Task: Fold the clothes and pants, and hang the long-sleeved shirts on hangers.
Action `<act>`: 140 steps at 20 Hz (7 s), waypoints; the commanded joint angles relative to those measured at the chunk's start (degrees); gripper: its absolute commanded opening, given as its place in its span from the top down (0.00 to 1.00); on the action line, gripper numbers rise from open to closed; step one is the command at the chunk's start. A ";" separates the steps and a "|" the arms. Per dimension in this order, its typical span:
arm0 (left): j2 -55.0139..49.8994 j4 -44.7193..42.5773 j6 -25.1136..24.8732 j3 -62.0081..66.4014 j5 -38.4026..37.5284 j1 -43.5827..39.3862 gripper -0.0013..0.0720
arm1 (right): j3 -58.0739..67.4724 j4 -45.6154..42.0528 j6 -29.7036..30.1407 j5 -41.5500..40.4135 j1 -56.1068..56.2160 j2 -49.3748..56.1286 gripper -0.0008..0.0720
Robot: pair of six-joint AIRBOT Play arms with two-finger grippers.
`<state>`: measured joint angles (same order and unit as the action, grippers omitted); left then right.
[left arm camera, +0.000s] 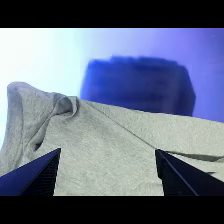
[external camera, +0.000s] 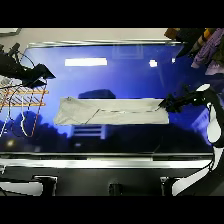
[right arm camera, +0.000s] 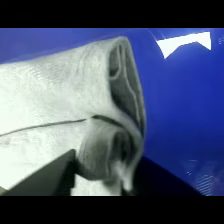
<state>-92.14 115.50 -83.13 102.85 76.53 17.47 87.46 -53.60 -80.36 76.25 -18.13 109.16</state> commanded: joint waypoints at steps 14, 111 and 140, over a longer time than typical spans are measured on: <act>-0.66 11.52 3.43 -20.28 -18.47 -15.50 0.96 | 0.57 -9.66 -10.14 6.38 1.14 -20.20 0.94; 8.46 -4.55 6.60 9.94 9.05 -7.91 0.96 | -9.29 11.80 4.96 -1.03 4.39 -8.87 0.34; 8.33 -4.57 6.32 9.94 9.07 -7.89 0.96 | -9.33 17.14 3.02 -12.00 15.06 -7.48 0.94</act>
<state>-83.79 110.96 -76.77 112.79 85.58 9.54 75.66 -34.30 -73.45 65.45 -2.79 102.48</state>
